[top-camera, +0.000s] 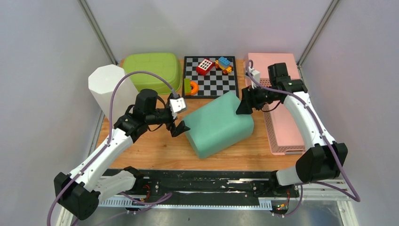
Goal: Turn the large container upside down
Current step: Turn the container upside down at the center of the board.
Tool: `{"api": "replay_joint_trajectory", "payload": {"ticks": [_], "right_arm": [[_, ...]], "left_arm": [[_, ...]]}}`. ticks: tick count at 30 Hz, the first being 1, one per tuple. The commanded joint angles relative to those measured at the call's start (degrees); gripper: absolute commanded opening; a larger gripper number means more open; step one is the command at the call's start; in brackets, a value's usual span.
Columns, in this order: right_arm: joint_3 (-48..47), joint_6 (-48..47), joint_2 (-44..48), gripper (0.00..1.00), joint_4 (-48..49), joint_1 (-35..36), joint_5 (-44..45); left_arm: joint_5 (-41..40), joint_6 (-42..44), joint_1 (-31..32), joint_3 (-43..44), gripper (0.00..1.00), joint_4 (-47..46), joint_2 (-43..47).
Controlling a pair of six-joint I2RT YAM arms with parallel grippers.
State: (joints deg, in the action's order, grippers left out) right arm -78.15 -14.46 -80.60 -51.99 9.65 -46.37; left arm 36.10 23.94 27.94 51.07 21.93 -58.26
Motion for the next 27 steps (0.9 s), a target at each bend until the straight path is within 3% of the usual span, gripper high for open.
{"api": "replay_joint_trajectory", "payload": {"ticks": [1, 6, 17, 27], "right_arm": [[-4.53, 1.74, 0.50, 0.71, -3.88, 0.55, 5.65], [-7.60, 3.79, -0.64, 0.76, -5.03, 0.45, 6.53], [-7.87, 5.03, -3.25, 0.79, -5.73, 0.55, 3.05], [-7.17, 5.14, -4.21, 0.81, -5.71, 0.76, 0.47]], "left_arm": [[-2.25, 7.24, 0.18, 1.80, 1.00, 6.44, 1.19], [-5.14, 13.53, 0.18, 0.85, 1.00, 9.31, 0.98], [-4.57, 15.24, 0.18, -2.49, 1.00, 6.23, -0.10], [-0.43, 9.56, 0.18, -4.21, 1.00, -1.13, -1.85]]}}
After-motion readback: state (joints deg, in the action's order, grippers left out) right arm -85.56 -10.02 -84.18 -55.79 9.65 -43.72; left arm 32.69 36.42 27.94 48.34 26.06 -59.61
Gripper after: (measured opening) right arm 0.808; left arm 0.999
